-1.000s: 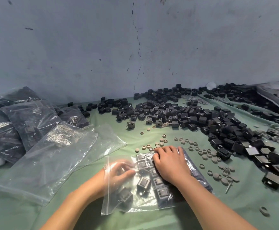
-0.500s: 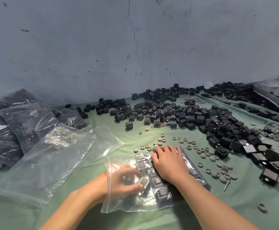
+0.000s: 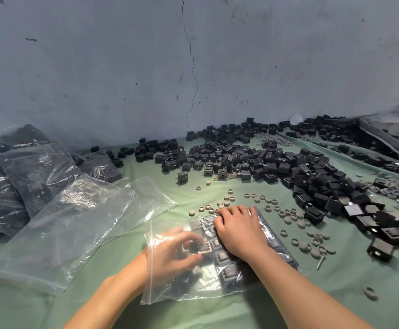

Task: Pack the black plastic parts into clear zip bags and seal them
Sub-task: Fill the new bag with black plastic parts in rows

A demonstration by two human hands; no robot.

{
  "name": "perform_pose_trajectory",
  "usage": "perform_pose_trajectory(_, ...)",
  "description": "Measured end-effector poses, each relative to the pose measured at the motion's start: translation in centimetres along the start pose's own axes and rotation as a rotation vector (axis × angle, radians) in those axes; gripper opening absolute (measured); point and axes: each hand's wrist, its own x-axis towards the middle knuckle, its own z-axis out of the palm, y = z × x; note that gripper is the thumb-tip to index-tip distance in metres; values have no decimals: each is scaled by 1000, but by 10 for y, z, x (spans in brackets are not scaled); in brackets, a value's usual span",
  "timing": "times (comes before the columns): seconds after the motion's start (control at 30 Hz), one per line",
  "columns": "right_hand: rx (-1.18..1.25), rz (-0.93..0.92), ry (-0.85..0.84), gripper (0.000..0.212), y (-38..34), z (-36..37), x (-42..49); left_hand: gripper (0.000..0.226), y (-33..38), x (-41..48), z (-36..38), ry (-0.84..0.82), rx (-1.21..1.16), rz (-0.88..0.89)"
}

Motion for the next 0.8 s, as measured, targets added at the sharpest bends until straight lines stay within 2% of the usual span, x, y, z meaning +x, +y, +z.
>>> perform_pose_trajectory(0.17,-3,2,3,52,0,0,2,22,10,5,3,-21,-21,-105)
perform_pose_trajectory(0.37,-7,-2,0,52,0,0,-1,26,-2,-12,-20,-8,12,-145)
perform_pose_trajectory(0.53,-10,-10,-5,51,0,-1,0,26,-16,-17,-19,60,71,-137)
perform_pose_trajectory(0.63,-5,-6,-3,51,0,-1,0,15,-8,-9,6,206,-57,-40)
perform_pose_trajectory(0.67,-3,-6,-4,51,0,0,0,23,-6,-6,10,234,-58,-18)
perform_pose_trajectory(0.77,-2,-4,-2,51,0,0,0,22,-11,1,10,146,57,-34)
perform_pose_trajectory(0.8,-1,-3,-3,51,0,-1,1,33,-13,-1,3,113,27,-82)
